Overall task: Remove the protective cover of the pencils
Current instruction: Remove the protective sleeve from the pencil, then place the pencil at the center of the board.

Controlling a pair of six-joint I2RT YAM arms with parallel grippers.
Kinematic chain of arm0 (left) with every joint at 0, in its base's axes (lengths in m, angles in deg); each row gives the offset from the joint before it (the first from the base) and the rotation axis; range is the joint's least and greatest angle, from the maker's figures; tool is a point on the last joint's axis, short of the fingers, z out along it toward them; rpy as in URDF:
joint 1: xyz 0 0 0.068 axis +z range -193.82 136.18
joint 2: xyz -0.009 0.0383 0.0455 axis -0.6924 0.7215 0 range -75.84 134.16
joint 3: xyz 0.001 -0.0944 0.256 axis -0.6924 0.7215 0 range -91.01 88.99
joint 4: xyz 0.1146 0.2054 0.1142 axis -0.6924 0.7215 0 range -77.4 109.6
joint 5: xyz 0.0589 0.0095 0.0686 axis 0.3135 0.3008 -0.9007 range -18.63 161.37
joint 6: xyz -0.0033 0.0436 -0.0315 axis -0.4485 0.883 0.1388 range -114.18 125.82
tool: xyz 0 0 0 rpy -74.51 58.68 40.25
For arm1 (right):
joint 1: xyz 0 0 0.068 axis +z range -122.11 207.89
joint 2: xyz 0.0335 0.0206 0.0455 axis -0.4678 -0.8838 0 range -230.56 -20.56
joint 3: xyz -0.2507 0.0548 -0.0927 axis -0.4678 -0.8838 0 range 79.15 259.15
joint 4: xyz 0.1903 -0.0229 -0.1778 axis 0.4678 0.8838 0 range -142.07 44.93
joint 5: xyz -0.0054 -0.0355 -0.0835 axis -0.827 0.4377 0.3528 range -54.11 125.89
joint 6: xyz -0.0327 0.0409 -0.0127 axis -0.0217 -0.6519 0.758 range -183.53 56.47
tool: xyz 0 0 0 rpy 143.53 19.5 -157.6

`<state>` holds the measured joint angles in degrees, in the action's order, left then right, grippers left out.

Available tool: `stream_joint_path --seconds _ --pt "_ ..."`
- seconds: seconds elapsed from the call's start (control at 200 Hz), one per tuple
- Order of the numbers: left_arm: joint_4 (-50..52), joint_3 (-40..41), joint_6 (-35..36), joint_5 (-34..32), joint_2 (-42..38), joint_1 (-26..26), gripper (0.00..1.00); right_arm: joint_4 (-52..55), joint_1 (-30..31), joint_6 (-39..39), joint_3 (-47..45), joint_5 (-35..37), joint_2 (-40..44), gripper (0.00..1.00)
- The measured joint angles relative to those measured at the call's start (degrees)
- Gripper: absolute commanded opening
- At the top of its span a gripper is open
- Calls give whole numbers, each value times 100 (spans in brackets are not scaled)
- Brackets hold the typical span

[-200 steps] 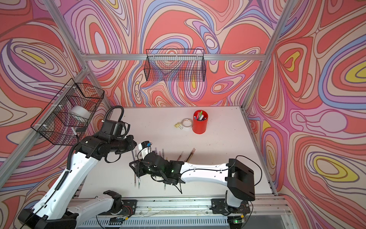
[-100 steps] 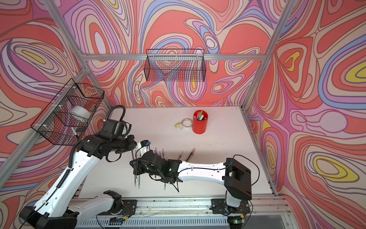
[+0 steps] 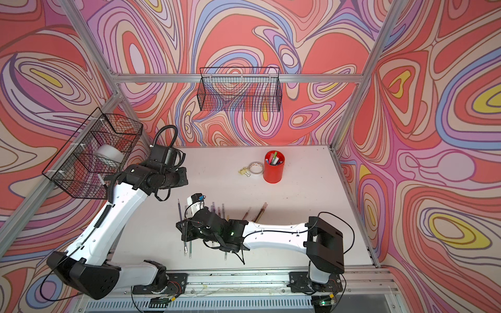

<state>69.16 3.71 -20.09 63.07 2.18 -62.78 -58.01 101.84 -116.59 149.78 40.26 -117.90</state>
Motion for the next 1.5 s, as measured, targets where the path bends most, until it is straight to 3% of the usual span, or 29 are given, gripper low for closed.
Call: stream_joint_path --seconds 0.381,0.751,1.497 --pt "-216 7 498 -39 1276 26 0 1300 -13 -841 199 516 -946 0" --pt "-223 7 605 293 2096 98 0 1818 -212 -1266 730 101 -2022 0" --pt "83 -221 647 282 2828 96 0 2367 -426 -1414 1530 -442 -2686 13"
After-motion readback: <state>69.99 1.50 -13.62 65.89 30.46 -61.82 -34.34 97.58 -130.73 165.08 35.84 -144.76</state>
